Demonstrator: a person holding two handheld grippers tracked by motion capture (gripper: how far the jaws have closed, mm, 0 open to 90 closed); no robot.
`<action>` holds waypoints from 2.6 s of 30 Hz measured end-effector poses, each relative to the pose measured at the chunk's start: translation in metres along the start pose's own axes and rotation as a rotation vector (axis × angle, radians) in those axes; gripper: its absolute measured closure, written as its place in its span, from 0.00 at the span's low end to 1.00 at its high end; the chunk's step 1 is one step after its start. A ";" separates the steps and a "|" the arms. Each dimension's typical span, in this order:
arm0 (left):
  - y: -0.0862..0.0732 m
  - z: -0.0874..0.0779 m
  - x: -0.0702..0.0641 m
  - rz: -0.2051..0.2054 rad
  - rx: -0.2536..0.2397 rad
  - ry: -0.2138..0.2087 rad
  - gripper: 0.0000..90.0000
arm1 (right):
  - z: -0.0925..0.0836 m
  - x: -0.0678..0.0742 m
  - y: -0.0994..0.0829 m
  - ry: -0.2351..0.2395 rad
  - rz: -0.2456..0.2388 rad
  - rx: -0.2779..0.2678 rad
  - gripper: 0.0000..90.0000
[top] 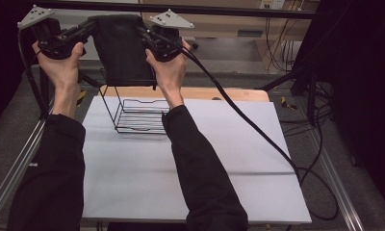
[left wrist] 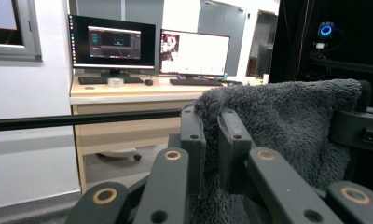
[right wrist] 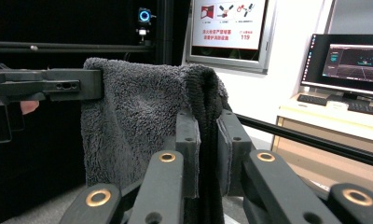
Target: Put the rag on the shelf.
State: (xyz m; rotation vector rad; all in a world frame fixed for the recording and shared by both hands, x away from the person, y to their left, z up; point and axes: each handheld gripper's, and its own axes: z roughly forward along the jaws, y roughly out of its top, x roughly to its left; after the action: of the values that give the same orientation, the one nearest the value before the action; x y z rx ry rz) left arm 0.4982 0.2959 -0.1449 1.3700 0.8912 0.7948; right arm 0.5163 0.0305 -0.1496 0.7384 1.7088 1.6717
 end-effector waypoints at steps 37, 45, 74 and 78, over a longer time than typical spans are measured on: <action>-0.036 -0.034 -0.001 0.101 0.043 -0.077 0.91 | -0.023 0.016 -0.034 0.058 -0.087 0.050 0.90; -0.039 -0.038 -0.004 0.117 0.048 -0.084 0.91 | -0.027 0.018 -0.037 0.064 -0.099 0.061 0.90; -0.068 -0.056 -0.011 0.199 0.074 -0.089 0.91 | -0.040 0.025 -0.062 0.115 -0.119 0.101 0.90; -0.072 -0.058 -0.011 0.195 0.079 -0.090 0.91 | -0.042 0.028 -0.065 0.119 -0.129 0.107 0.90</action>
State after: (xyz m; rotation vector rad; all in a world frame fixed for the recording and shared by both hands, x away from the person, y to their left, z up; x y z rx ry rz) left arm 0.4394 0.3086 -0.2160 1.5670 0.7324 0.8462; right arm 0.4683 0.0223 -0.2156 0.5735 1.8997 1.5731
